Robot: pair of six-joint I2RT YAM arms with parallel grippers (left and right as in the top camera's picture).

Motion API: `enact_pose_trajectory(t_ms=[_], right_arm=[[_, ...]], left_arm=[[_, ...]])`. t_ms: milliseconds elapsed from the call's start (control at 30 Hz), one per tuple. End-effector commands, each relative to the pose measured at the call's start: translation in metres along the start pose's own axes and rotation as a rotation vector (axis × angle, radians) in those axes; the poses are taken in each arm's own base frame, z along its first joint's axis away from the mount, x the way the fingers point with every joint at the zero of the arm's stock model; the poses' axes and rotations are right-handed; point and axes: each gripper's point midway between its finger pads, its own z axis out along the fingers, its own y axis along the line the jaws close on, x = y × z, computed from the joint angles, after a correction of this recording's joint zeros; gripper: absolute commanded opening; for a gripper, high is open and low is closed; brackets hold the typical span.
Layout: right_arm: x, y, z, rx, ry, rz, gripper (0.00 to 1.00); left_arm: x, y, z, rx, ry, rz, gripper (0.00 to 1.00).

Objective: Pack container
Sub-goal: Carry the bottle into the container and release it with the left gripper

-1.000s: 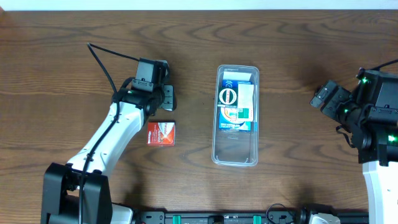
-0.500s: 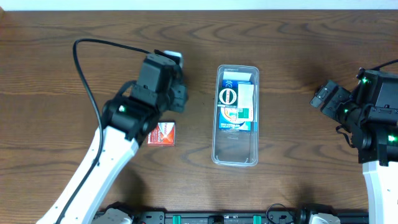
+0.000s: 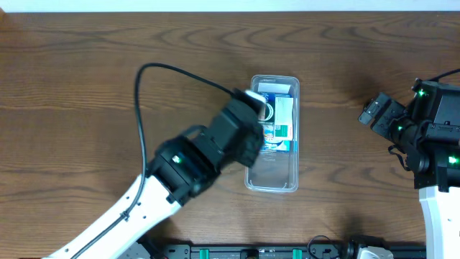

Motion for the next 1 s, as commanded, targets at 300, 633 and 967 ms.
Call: enact_pose_trajectory(t_ms=[300, 633, 967], right_arm=[[-0.002, -0.003, -0.001, 0.012, -0.008, 0.015, 0.99], [-0.002, -0.003, -0.001, 0.012, -0.008, 0.015, 0.99], [-0.002, -0.003, -0.001, 0.012, -0.008, 0.015, 0.99]], left_arm=[[0.015, -0.025, 0.059, -0.121, 0.036, -0.178, 0.06], [0.029, -0.02, 0.123, -0.232, 0.035, -0.257, 0.06], [0.047, -0.029, 0.14, -0.244, 0.072, -0.296, 0.06]])
